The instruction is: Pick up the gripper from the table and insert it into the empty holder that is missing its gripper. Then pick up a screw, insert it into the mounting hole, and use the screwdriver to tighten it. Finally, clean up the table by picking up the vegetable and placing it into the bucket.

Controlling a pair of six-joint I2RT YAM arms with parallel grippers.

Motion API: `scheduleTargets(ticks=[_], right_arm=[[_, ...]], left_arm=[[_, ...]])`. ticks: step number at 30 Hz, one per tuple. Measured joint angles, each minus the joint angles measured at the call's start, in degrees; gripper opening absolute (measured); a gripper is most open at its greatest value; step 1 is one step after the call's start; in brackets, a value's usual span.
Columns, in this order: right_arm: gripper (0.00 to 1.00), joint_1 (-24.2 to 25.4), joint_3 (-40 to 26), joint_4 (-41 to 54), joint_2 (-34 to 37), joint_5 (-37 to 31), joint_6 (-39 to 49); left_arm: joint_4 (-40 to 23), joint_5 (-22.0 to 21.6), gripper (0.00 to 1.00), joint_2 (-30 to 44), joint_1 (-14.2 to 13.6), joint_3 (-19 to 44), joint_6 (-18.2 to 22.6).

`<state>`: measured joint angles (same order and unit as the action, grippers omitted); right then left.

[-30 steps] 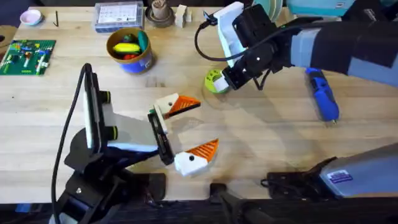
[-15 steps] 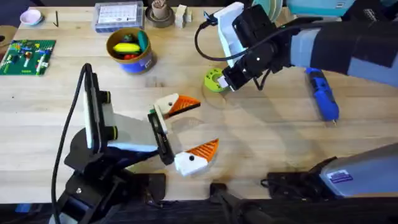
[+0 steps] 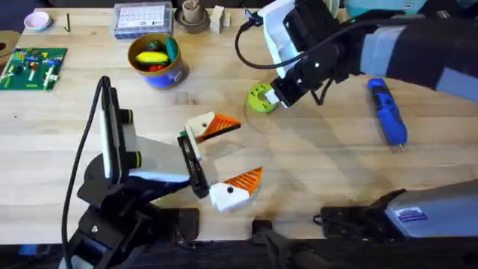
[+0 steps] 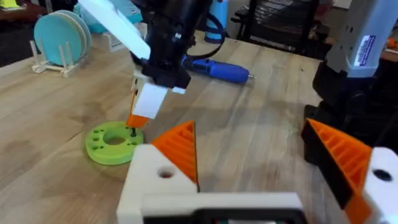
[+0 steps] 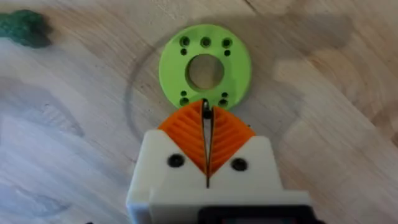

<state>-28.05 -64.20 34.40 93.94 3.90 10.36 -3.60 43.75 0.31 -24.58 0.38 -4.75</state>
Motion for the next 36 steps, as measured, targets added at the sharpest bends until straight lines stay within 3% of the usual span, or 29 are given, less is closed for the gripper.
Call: scheduleTargets(ticks=[12, 20, 25, 36], right_arm=[[0.007, 0.0, -3.2, 9.3, -6.7, -1.5, 1.3], [0.007, -1.6, -18.8, 22.8, -8.6, 0.9, 2.2], [0.006, -5.8, -24.9, 22.4, -9.5, 5.4, 3.4], [0.007, -18.1, -25.3, 20.8, -9.4, 7.1, 5.1]], left_arm=[[0.0, 0.0, 0.993, 0.0, 0.0, 0.0, 0.0], [0.0, 0.0, 0.994, 0.0, 0.0, 0.0, 0.0], [0.0, 0.0, 0.992, 0.0, 0.0, 0.0, 0.0], [0.0, 0.0, 0.993, 0.0, 0.0, 0.0, 0.0]])
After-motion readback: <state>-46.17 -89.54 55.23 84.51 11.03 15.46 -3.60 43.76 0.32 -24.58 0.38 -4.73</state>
